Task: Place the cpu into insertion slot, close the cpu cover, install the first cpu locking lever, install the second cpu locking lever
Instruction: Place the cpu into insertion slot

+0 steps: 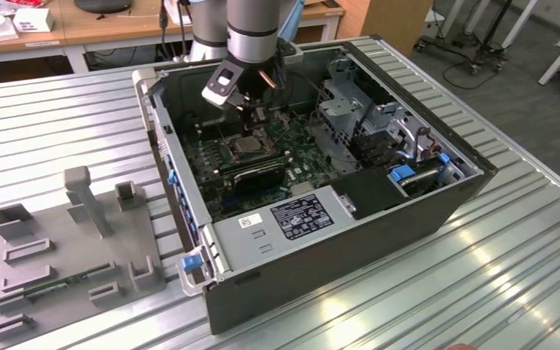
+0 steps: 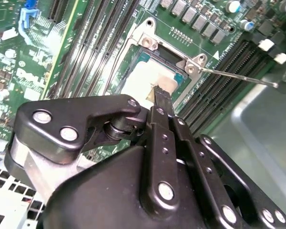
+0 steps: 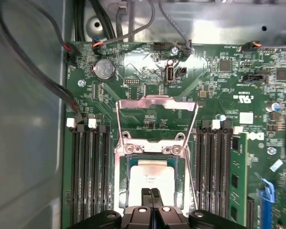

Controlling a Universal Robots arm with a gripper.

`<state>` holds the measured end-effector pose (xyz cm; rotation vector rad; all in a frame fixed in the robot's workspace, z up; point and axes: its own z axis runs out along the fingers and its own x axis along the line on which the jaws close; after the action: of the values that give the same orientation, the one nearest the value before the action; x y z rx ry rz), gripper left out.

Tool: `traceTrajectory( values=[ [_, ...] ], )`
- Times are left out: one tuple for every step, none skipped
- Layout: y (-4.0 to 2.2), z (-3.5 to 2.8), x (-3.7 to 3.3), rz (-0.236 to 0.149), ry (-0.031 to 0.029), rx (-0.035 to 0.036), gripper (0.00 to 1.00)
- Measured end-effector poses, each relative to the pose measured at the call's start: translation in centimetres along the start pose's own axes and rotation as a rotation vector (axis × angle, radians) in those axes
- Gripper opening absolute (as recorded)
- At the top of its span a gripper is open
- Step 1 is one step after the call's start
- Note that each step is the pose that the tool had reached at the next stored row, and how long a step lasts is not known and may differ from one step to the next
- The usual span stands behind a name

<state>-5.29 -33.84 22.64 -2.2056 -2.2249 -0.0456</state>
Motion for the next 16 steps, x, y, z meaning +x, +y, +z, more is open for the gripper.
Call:
traceTrajectory(
  values=[
    [0.00, -0.22, 0.01, 0.000, 0.0000, 0.0000, 0.11],
    [0.01, -0.41, 0.01, 0.000, 0.0002, -0.0001, 0.11],
    [0.01, -0.56, 0.01, 0.000, 0.0000, 0.0000, 0.11],
    [0.01, -0.58, 0.02, 0.000, 0.0001, 0.0000, 0.11],
    [0.01, -0.58, 0.02, 0.000, 0.0001, 0.0000, 0.11],
    [0.01, -0.58, 0.02, 0.000, 0.0001, -0.0001, 0.11],
    [0.01, -0.58, 0.02, 0.000, 0.0002, -0.0001, 0.11],
    [0.06, -0.57, 0.01, 0.000, 0.0001, 0.0000, 0.11],
    [0.16, -0.56, 0.01, 0.000, 0.0001, 0.0000, 0.11],
    [0.27, -0.56, 0.01, 0.000, 0.0001, 0.0000, 0.11],
    [0.35, -0.54, 0.01, 0.000, 0.0001, 0.0000, 0.11],
    [0.39, -0.50, 0.01, 0.000, 0.0001, 0.0000, 0.11],
    [0.39, -0.40, 0.01, 0.000, 0.0000, 0.0001, 0.11],
    [0.39, -0.24, 0.00, 0.000, -0.0001, 0.0001, 0.11],
    [0.39, 0.06, -0.01, 0.000, -0.0001, 0.0001, 0.11],
    [0.39, 0.06, -0.01, 0.000, -0.0001, 0.0001, 0.11]
  ],
)
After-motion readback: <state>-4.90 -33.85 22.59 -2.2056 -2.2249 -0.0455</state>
